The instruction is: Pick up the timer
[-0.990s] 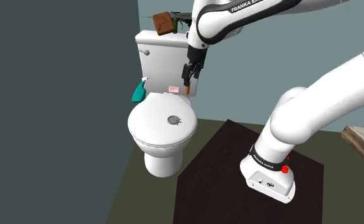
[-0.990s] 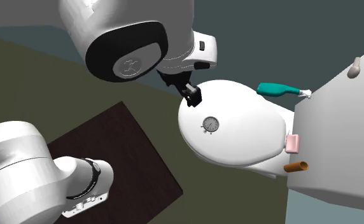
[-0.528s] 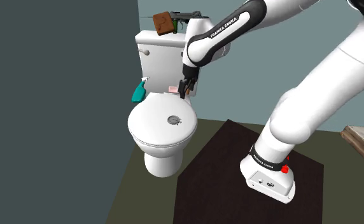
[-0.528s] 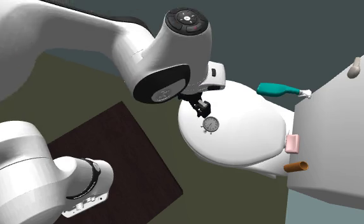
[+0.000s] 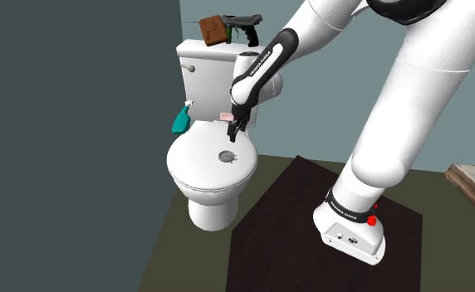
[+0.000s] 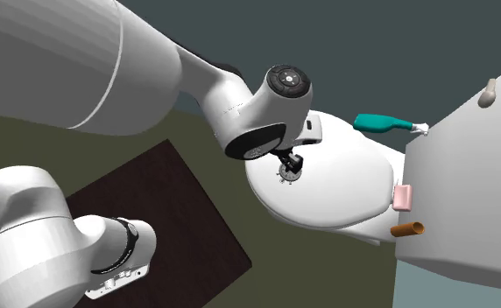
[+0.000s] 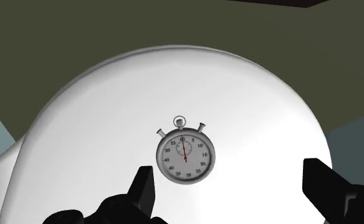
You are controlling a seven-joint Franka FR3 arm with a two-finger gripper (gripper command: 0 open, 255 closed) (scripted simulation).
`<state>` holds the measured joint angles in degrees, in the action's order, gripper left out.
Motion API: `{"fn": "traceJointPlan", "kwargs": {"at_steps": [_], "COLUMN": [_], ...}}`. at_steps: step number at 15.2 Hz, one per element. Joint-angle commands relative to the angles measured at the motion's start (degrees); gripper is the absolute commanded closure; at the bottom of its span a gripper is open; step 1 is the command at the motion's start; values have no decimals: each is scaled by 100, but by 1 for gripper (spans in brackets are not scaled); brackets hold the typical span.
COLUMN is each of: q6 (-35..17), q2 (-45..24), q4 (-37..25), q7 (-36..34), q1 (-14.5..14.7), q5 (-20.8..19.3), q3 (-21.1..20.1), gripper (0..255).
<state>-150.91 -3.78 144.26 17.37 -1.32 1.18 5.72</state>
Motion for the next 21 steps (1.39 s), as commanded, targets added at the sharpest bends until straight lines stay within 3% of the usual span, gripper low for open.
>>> {"fn": "traceJointPlan", "kwargs": {"at_steps": [1,10,19,20,21], "q6": [-315,-1138,-1538,-1529,-1524], "q2": [-521,-2652,-3280,-3275,-3270], "q4": [-178,-1345,-1575,-1579,-1579], "q7": [178,786,836,836,833], "q1": [-34,-398,-476,-476,-472], "q5": [118,458,515,514,514], "q3": [-5,-241,-334,-333,-332], "gripper": [0,0,0,255,255]}}
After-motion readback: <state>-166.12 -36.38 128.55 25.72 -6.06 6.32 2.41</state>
